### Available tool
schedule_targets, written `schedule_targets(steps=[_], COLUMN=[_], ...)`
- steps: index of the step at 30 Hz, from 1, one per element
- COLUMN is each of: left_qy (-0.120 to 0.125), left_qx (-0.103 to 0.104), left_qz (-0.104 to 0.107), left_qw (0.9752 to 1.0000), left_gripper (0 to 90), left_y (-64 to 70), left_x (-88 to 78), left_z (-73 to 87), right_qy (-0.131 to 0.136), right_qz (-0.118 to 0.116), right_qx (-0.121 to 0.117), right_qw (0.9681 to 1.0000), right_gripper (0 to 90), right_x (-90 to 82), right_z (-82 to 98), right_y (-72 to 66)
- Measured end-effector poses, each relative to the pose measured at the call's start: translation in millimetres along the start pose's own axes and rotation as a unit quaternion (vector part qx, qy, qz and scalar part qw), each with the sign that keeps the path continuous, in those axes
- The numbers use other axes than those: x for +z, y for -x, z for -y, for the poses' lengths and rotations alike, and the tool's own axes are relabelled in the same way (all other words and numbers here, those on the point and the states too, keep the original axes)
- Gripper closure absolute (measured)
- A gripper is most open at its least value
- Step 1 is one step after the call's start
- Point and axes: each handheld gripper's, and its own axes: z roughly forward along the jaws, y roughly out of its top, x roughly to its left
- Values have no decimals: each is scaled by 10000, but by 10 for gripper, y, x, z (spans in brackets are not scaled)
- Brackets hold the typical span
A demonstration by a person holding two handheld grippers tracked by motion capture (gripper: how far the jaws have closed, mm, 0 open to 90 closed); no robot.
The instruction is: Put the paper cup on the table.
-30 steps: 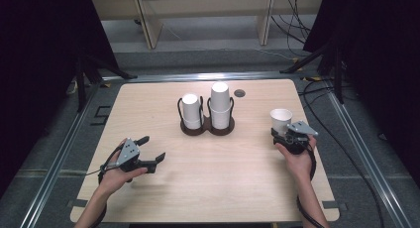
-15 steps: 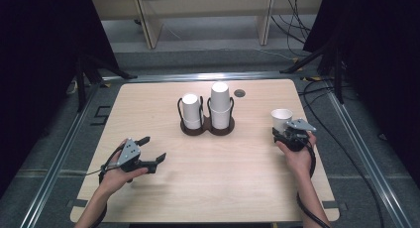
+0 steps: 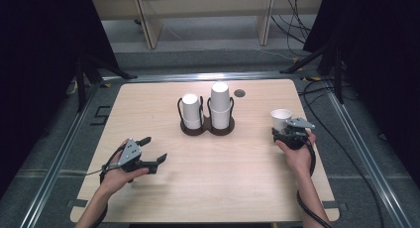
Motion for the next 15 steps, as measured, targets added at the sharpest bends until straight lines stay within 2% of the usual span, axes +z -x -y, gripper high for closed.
schedule_targets(steps=[2, 5, 7, 9, 11, 12, 13, 14, 15], left_qy=[27, 15, 92, 106, 91, 84, 86, 87, 101], left_qx=[-13, -15, -26, -30, -23, -20, -26, -21, -32], left_qz=[2, 5, 25, 14, 20, 28, 19, 15, 13], left_qw=[10000, 10000, 10000, 9999, 10000, 10000, 10000, 10000, 9999], left_gripper=[124, 124, 124, 124, 124, 124, 124, 124, 124], left_y=[3, 2, -3, -2, -1, -2, -1, -1, 0], left_x=[4, -1, 13, 13, 10, 8, 8, 9, 12], left_z=[1, -1, 5, 8, 9, 9, 10, 9, 9], right_qy=[8, -28, -59, -165, -174, -306, -263, -283, -372], right_qz=[-31, 15, -118, -43, -65, -57, -73, -86, -75], right_qx=[45, -75, 36, 143, 101, 174, 171, 63, 342], right_qw=[10000, 10000, 9999, 9998, 9998, 9994, 9995, 9995, 9987], right_gripper=[334, 327, 326, 323, 321, 319, 319, 317, 316], right_x=[-4, -6, -21, -47, -45, -56, -46, -50, -68], right_z=[2, 4, 8, 18, 30, 37, 48, 59, 70], right_y=[5, 40, 41, 21, 30, 20, 20, 45, 5])
